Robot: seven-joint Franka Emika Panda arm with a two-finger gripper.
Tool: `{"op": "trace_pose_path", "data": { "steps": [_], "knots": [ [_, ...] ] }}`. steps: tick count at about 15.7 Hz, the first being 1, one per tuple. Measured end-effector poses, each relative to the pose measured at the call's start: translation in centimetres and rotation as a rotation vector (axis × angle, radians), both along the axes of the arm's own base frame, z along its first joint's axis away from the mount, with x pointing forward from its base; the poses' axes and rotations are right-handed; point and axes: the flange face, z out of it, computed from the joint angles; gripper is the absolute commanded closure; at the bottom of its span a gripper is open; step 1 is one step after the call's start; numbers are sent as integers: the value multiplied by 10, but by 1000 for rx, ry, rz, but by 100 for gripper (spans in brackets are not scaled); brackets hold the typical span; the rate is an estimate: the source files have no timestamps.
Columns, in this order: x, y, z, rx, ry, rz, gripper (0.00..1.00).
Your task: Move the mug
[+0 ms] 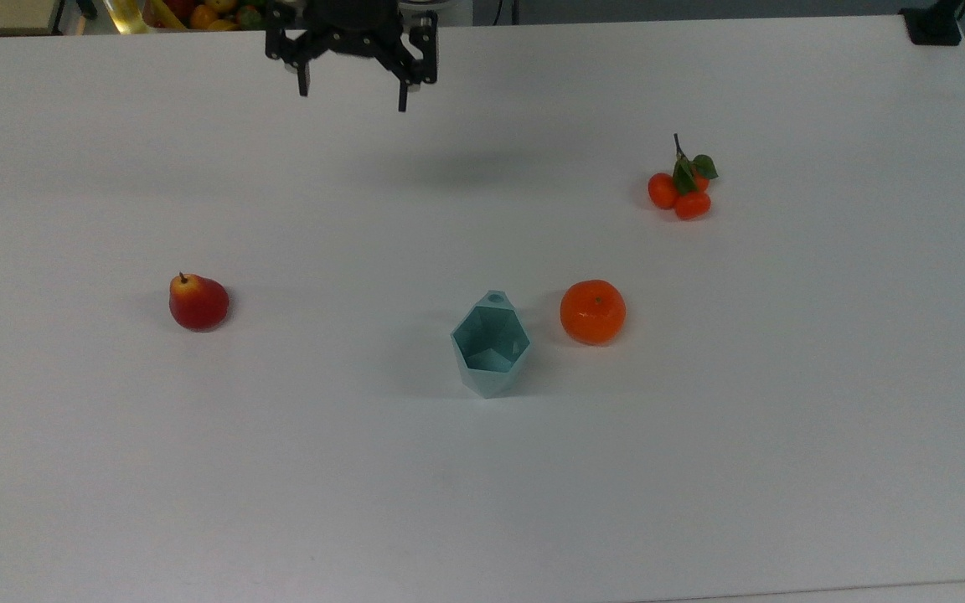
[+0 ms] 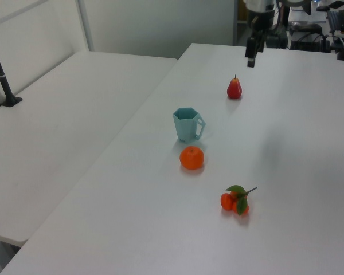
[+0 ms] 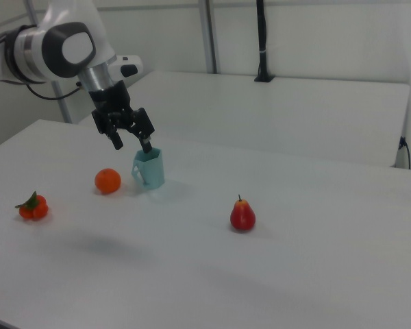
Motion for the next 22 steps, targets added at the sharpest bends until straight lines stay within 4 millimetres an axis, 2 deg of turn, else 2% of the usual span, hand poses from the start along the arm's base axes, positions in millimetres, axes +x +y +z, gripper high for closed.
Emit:
{"op": "trace_pose_path", "data": {
  "steps": [5, 8, 10, 12, 13, 14, 17, 19, 22],
  "knots": [
    [40, 66, -53, 35, -105, 38, 0],
    [54, 102, -89, 66, -143, 2, 0],
    [61, 118, -111, 86, -168, -21, 0],
    [72, 125, -143, 99, -179, -31, 0],
    [75, 126, -155, 101, -177, -31, 4],
    [77, 128, -167, 101, -173, -28, 11],
    [80, 131, -192, 85, -158, -12, 47],
    [84, 133, -199, 90, -181, -4, 63],
    [89, 135, -197, 109, -227, 4, 85]
  ]
}}
